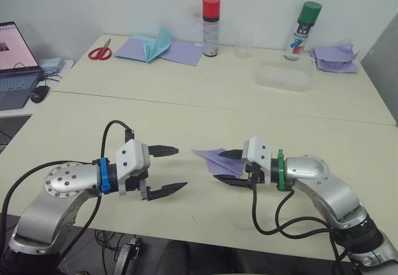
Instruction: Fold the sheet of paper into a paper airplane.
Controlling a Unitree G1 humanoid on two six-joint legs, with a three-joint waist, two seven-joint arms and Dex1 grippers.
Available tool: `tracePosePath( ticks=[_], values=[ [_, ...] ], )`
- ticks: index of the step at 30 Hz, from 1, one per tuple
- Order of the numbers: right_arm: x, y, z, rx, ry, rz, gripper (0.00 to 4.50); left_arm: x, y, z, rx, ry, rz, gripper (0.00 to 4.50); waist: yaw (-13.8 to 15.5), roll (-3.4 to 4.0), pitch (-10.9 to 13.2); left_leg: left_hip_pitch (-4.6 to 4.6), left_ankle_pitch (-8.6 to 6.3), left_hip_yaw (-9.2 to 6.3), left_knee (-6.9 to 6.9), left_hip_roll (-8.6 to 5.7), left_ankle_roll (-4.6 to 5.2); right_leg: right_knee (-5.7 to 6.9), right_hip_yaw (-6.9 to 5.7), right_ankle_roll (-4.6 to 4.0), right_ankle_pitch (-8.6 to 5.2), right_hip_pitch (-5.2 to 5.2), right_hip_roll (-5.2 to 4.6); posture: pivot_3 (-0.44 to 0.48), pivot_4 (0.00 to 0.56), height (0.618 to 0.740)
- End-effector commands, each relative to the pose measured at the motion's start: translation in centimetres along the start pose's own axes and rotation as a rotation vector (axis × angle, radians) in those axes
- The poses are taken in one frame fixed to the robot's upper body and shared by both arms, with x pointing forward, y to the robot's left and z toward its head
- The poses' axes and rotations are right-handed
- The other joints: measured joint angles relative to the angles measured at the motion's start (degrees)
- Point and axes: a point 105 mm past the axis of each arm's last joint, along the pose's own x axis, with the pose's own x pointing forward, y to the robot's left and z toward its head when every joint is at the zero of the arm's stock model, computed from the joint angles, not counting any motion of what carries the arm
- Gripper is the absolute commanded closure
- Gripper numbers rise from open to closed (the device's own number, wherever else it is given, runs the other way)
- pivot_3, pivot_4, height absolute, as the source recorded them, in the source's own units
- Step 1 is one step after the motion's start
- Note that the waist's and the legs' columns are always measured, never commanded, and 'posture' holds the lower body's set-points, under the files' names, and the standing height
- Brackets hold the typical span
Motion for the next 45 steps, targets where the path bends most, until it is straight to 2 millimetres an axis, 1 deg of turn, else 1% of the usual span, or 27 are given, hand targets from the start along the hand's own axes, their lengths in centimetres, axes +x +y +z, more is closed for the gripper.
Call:
tracePosePath(
  ticks=[1,6,9,12,16,17,18,20,21,24,25,32,34,36,37,38,41,45],
  values=[
    [0.7,-0.4,-0.4,-0.091,0.018,-0.044,1.36,-0.1,-0.3,1.0,0.048,-0.018,-0.01,0.0,0.0,0.0,0.0,0.0,0.0,0.01,0.01,0.0,0.0,0.0,0.01,0.0,0.0,-0.01,0.0,0.0,0.15,0.74],
    [1.5,-0.8,-1.5,-0.121,0.06,-0.085,1.36,-0.1,-0.4,1.1,0.063,-0.022,-0.006,0.0,0.05,0.0,0.0,-0.01,0.0,-0.01,0.0,0.0,-0.01,0.02,-0.01,0.0,0.0,-0.01,0.0,0.0,0.15,0.74],
    [1.6,-1.4,-1.9,-0.139,0.084,-0.111,1.36,0.0,-0.2,1.2,0.069,-0.025,0.001,0.0,0.06,0.0,0.0,-0.01,0.0,0.0,0.0,-0.01,-0.01,0.02,0.0,0.0,0.0,0.0,0.0,0.0,0.15,0.74],
    [1.5,-1.8,-1.9,-0.114,0.079,-0.133,1.36,0.1,-0.2,1.3,0.07,-0.03,0.002,0.0,0.06,0.0,0.0,-0.01,0.0,0.0,0.01,0.0,-0.01,0.02,0.0,-0.01,0.0,0.0,0.0,0.0,0.15,0.74],
    [1.4,-2.5,-2.1,-0.04,0.079,-0.175,1.36,0.3,-0.2,1.3,0.069,-0.035,0.001,0.0,0.07,0.0,0.0,0.0,0.0,-0.01,0.01,0.0,-0.01,0.06,-0.02,-0.01,0.0,0.0,0.0,0.0,0.15,0.74],
    [1.4,-2.7,-2.2,-0.017,0.076,-0.185,1.74,0.4,-0.2,1.3,0.069,-0.038,0.001,0.0,0.1,0.0,0.0,0.0,0.0,-0.01,0.01,-0.01,-0.01,0.07,-0.01,-0.01,0.0,0.0,0.0,0.0,0.15,0.74],
    [1.3,-2.8,-2.1,0.0,0.074,-0.193,1.99,0.4,-0.2,1.3,0.069,-0.04,0.001,0.0,0.11,0.0,0.0,0.0,0.0,-0.01,0.01,-0.02,-0.01,0.08,-0.01,-0.01,0.0,0.0,0.0,0.0,0.15,0.74],
    [1.3,-3.2,-2.1,0.117,0.049,-0.227,2.68,0.5,-0.2,1.3,0.068,-0.043,0.0,0.0,0.1,0.0,0.0,0.0,0.0,-0.01,0.02,-0.02,-0.01,0.08,0.0,-0.01,0.0,0.0,0.0,0.0,0.15,0.74],
    [1.4,-3.3,-2.1,0.142,0.048,-0.237,3.06,0.6,-0.2,1.3,0.067,-0.044,0.001,0.0,0.08,0.0,0.0,0.0,0.0,0.0,0.02,-0.01,-0.01,0.09,0.0,-0.01,0.01,-0.01,0.0,0.0,0.15,0.74],
    [1.4,-3.2,-2.7,0.143,0.078,-0.234,4.19,0.7,-0.2,1.3,0.065,-0.047,0.001,0.0,0.1,0.0,0.0,0.01,0.0,-0.04,0.04,-0.05,-0.01,0.28,0.01,-0.01,0.01,-0.03,0.0,0.0,0.15,0.74],
    [1.4,-3.2,-2.9,0.137,0.09,-0.234,4.48,0.7,-0.2,1.3,0.065,-0.048,0.0,0.0,0.11,0.0,0.0,0.01,0.0,-0.06,0.04,-0.07,-0.01,0.32,0.02,-0.01,0.01,-0.03,0.0,0.0,0.15,0.74],
    [1.0,-3.2,-2.7,0.089,0.088,-0.213,4.48,0.7,0.0,1.5,0.065,-0.049,0.004,0.0,0.12,0.0,0.0,0.03,0.0,-0.07,0.04,-0.08,0.0,0.4,0.01,-0.01,0.0,-0.05,0.0,0.0,0.15,0.74],
    [0.4,-3.4,-1.3,0.132,0.008,-0.213,4.48,0.7,0.7,2.2,0.057,-0.067,0.023,0.0,0.14,0.0,0.0,0.03,0.0,-0.08,0.05,-0.08,0.0,0.41,0.0,-0.01,0.0,-0.05,0.0,0.0,0.15,0.74],
    [-0.1,-3.6,-0.4,0.175,-0.053,-0.223,4.48,0.8,1.2,2.6,0.053,-0.076,0.032,0.0,0.24,-0.01,0.0,0.03,0.0,-0.09,0.06,-0.09,0.0,0.49,0.0,-0.01,0.0,-0.06,0.0,0.0,0.15,0.74],
    [-0.7,-4.0,-0.1,0.193,-0.072,-0.265,4.48,0.8,1.6,2.9,0.05,-0.08,0.031,0.0,0.25,-0.01,0.0,0.04,0.0,-0.09,0.07,-0.1,0.0,0.54,0.01,-0.01,0.0,-0.06,0.0,0.0,0.15,0.74],
    [-1.8,-4.5,0.0,0.202,-0.076,-0.321,4.48,1.0,2.0,3.5,0.045,-0.09,0.02,0.0,0.31,-0.01,0.0,0.07,0.0,-0.08,0.07,-0.1,-0.01,0.61,0.02,-0.01,0.0,-0.06,0.0,0.0,0.15,0.74],
    [-5.6,-5.6,-0.6,0.255,-0.036,-0.517,4.48,2.0,2.8,5.3,0.036,-0.105,-0.055,0.0,0.97,-0.04,0.01,0.03,0.0,-0.22,0.1,-0.18,-0.01,0.75,-0.02,0.0,0.0,-0.03,0.02,0.0,0.15,0.74],
    [-9.2,-6.4,-2.0,0.303,0.057,-0.728,4.48,3.5,3.0,5.9,0.045,-0.076,-0.161,0.0,0.7,-0.04,0.0,-0.06,0.01,-0.19,0.09,-0.37,-0.02,0.77,0.18,0.0,0.0,-0.02,0.0,0.0,0.15,0.74]
  ],
)
